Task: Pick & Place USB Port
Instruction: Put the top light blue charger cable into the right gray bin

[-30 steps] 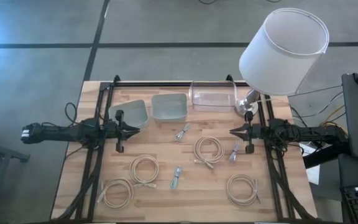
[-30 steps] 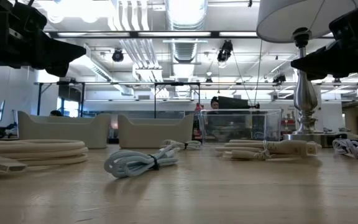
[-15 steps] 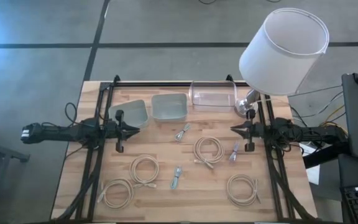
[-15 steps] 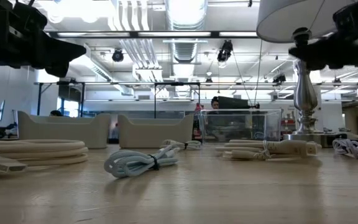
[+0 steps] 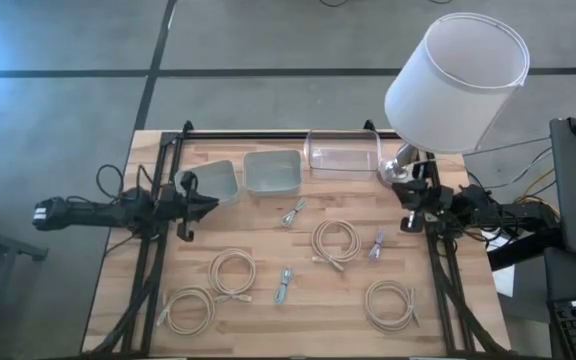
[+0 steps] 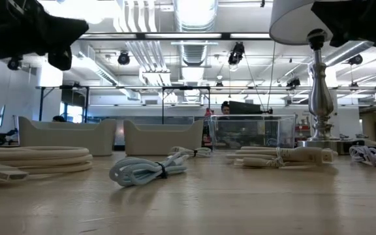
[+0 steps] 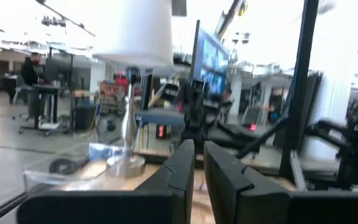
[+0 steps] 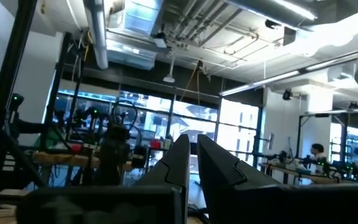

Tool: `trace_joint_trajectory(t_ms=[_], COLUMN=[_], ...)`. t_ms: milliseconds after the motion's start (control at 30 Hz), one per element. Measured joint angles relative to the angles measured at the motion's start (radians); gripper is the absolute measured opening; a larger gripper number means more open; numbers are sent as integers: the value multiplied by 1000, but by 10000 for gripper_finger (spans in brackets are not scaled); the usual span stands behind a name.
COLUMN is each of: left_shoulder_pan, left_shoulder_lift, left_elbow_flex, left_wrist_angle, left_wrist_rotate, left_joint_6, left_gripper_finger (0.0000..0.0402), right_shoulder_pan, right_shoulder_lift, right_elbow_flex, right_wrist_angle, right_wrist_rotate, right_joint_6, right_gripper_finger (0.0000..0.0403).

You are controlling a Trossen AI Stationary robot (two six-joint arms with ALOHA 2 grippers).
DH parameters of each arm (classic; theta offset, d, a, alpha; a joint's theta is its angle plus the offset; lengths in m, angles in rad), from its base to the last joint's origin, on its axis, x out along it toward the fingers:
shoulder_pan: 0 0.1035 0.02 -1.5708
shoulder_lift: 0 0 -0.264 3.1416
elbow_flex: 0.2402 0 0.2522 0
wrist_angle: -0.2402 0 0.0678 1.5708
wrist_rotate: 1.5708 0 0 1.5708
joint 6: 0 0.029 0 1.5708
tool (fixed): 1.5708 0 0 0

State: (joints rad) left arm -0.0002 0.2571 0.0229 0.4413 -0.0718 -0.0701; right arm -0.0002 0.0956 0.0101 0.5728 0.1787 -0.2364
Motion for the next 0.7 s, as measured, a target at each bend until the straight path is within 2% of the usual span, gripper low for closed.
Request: trace_joint_trajectory(t_ms=[233,400,700], left_shoulder_pan=[-1,-1,-2], left_shoulder_lift=[106,208,402], left_elbow_flex=[127,184,278], left_wrist_angle=[-26,-34,-30], left_wrist_rotate=[-15,-15,-15], left_joint_6=[36,36,-43], left_gripper_finger=[100,140,150], right_shoulder_pan=[0,0,0], right_shoulder_lift=[37,121,347], right_elbow_flex=[19,107,242], right_wrist_angle=[-10,-101,-315], right_wrist_rotate=[0,-3,-3], right_joint_6=[14,46,155], right_gripper_finger=[33,65,133])
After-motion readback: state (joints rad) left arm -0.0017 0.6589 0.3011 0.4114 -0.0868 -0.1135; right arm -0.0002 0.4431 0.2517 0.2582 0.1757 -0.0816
